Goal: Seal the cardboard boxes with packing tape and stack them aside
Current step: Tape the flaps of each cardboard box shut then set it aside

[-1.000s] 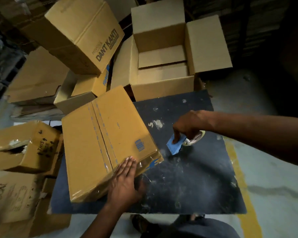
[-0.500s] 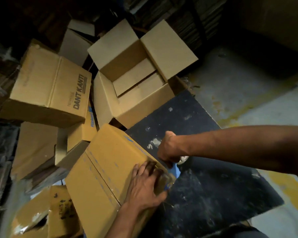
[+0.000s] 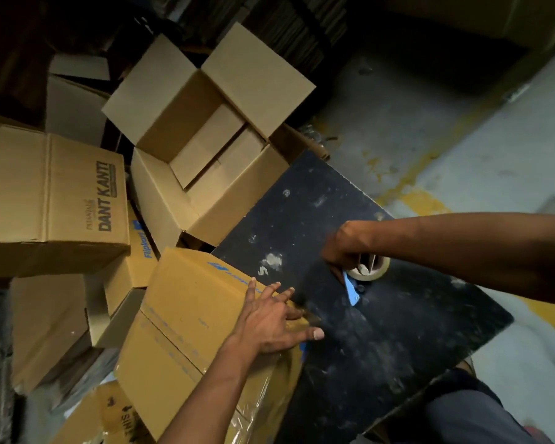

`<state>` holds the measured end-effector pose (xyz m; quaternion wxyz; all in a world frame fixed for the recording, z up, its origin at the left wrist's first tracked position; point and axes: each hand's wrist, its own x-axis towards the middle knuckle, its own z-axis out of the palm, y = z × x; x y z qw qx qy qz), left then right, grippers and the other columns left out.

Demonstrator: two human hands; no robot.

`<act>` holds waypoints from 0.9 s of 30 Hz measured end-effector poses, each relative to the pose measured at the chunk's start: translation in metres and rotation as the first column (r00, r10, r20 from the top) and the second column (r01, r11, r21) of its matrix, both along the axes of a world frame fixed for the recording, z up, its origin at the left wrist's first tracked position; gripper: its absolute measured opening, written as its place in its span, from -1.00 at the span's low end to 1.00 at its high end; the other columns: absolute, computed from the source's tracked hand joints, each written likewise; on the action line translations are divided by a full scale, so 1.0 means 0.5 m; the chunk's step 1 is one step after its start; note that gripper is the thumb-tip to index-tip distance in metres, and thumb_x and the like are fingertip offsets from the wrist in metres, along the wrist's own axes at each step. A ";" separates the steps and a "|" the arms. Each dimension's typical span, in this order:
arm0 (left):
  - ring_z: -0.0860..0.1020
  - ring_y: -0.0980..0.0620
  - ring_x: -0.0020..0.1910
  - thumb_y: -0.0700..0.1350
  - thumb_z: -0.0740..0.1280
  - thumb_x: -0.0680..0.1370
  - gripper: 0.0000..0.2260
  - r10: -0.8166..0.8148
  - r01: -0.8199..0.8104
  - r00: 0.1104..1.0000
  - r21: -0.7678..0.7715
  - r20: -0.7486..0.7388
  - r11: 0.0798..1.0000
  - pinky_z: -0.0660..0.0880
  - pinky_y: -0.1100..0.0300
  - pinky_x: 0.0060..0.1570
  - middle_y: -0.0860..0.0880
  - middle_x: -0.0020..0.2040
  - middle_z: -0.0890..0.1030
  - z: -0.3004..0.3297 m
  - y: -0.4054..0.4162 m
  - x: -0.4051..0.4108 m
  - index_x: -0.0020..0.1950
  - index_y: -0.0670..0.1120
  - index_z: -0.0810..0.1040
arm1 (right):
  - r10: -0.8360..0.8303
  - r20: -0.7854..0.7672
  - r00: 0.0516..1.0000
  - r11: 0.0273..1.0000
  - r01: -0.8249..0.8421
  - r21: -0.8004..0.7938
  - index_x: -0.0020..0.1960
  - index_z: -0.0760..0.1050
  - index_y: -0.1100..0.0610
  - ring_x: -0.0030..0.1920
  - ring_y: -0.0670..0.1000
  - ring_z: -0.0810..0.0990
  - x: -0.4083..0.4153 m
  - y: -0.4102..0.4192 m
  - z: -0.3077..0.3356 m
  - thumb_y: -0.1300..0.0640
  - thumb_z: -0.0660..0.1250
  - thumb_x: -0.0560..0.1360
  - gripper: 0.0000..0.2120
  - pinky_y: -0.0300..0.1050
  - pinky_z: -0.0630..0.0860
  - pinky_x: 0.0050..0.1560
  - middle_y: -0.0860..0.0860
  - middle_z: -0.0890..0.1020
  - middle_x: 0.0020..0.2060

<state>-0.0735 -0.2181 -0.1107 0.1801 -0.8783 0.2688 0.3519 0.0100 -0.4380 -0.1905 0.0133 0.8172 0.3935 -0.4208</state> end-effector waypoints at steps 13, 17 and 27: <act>0.52 0.14 0.15 0.52 0.03 0.55 -0.38 0.104 -0.038 0.986 -0.437 0.129 0.899 0.22 -0.09 0.44 0.25 0.05 0.70 -0.038 0.074 -0.029 0.02 0.16 0.72 | -0.272 0.206 0.940 0.961 0.255 0.102 0.33 0.55 0.00 0.32 0.17 0.56 -0.018 -0.004 -0.025 -0.04 0.40 0.60 -0.67 0.17 0.51 0.17 0.06 0.61 0.28; 0.62 0.07 -0.07 0.36 0.01 0.66 -0.39 0.199 -0.016 0.944 -0.566 0.262 0.824 0.46 -0.18 0.25 0.17 -0.07 0.74 -0.046 0.101 0.017 -0.09 0.07 0.75 | -0.411 0.266 0.872 0.890 0.319 0.326 0.35 0.55 -0.05 0.37 0.13 0.47 -0.054 0.002 0.020 -0.04 0.36 0.57 -0.64 0.18 0.45 0.26 0.01 0.58 0.28; 0.58 0.08 -0.01 0.28 -0.01 0.70 -0.44 0.183 0.096 0.897 -0.582 0.402 0.807 0.27 -0.10 0.40 0.14 -0.11 0.68 -0.105 0.154 0.011 0.00 0.07 0.73 | -0.736 -0.596 0.321 -0.173 0.762 0.624 0.63 0.26 -0.02 0.57 -0.08 0.30 -0.368 0.217 -0.070 0.30 0.27 0.39 -0.18 -0.07 0.33 0.54 -0.05 0.36 0.57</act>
